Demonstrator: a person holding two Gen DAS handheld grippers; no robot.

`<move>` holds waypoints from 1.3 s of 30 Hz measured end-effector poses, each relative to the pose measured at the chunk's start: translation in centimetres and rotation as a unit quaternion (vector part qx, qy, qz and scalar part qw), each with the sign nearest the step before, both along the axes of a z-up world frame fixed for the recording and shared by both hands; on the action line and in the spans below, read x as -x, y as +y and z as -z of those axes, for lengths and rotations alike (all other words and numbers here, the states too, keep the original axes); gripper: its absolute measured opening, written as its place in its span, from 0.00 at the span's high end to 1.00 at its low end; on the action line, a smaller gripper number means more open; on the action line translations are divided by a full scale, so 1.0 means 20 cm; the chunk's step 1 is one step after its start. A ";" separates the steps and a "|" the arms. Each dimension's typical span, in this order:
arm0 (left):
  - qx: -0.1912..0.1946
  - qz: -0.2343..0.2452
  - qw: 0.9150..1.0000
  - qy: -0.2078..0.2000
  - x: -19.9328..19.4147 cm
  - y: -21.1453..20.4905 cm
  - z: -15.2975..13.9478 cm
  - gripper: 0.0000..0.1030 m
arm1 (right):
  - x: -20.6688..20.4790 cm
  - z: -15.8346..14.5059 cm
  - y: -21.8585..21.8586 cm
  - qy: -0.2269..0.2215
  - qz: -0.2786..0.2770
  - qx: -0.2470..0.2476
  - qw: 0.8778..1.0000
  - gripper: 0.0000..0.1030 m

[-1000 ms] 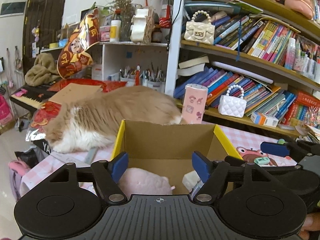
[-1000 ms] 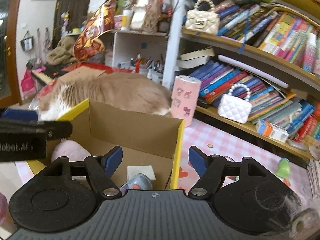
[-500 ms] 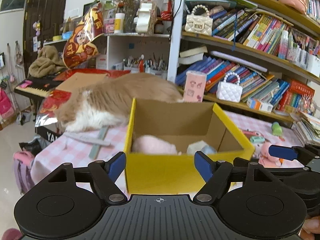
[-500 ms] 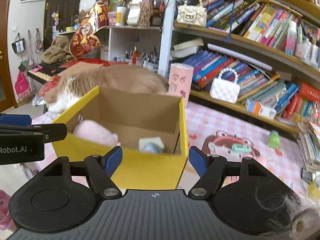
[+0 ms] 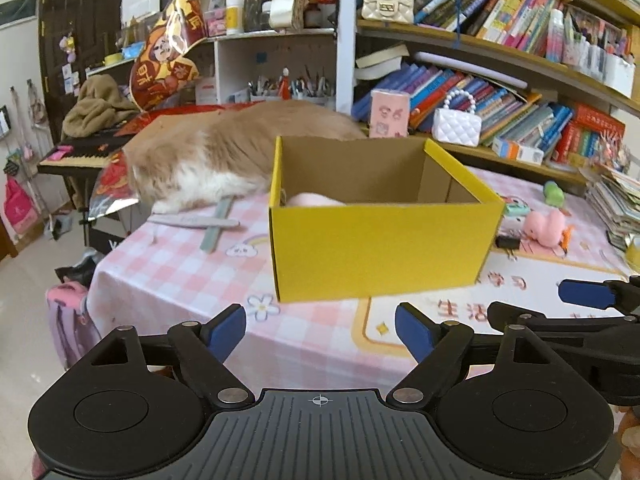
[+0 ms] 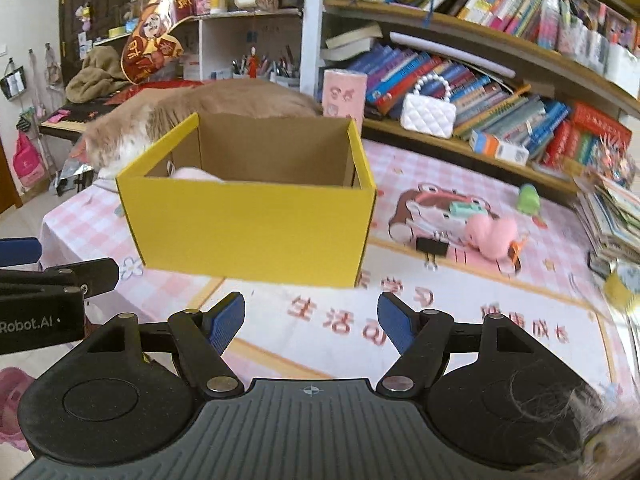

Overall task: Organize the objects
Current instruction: 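Withdraw both open tools from the box back toward the remaining toys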

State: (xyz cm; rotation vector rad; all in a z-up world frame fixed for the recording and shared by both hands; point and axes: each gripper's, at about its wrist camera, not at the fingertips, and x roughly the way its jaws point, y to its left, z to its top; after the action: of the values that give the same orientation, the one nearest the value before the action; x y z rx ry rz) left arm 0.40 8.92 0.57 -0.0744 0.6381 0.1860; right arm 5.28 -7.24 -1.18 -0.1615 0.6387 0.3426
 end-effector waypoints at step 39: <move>0.026 0.134 0.990 0.028 -0.20 -0.44 0.05 0.18 | 0.00 0.06 -0.49 0.032 0.152 0.002 0.988 0.30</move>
State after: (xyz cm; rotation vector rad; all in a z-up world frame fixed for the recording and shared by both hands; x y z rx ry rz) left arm 4.50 0.17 -0.51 -0.0329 0.7021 -0.0883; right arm 5.23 -17.10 -2.40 -0.0542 0.7155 0.0518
